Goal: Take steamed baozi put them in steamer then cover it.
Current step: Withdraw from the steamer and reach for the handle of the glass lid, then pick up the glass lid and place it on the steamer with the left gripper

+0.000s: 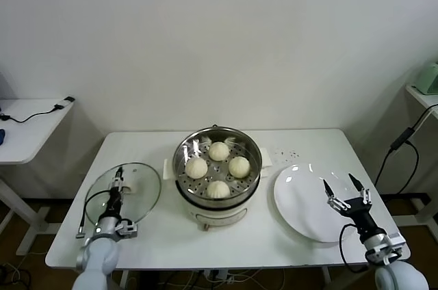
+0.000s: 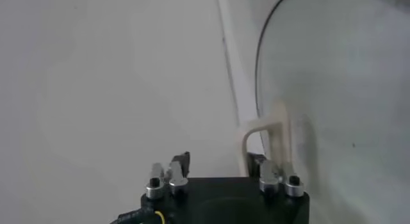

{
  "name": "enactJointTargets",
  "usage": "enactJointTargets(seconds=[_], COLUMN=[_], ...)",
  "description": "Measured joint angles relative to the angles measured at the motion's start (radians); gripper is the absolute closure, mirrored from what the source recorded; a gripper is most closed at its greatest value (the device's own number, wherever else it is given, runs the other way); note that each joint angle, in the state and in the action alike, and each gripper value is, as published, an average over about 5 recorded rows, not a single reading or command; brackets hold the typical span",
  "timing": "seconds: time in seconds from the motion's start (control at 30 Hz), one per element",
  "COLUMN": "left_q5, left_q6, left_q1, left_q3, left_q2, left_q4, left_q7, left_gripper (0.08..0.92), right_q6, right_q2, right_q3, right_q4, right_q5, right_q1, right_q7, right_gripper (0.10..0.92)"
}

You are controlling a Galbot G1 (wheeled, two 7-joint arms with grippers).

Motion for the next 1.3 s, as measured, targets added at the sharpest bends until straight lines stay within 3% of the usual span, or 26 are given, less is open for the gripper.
enactJointTargets(seconds=[0.5, 0.8, 1.3], left_q5=[-0.066, -0.135, -0.284], left_q6=[-0.023, -0.016, 0.112], left_q1=[0.006, 0.046, 0.216], left_q3=[0.003, 0.013, 0.016], left_q2=[0.014, 0.047, 0.173], left_q4=[0.006, -0.088, -0.482], left_q7=[0.011, 0.028, 0.119], left_gripper=[0.837, 0.848, 0.848], right_q6=[0.01, 0.016, 0.025], right_q2=[0.018, 0.021, 0.021], right_q3=[0.0, 0.009, 0.018], right_q4=[-0.012, -0.019, -0.042], right_q5=[-0.029, -0.033, -0.043], right_q1=[0.009, 0.01, 0.03], right_q7=[-0.009, -0.011, -0.012], right_gripper=[0.203, 0.203, 0.203])
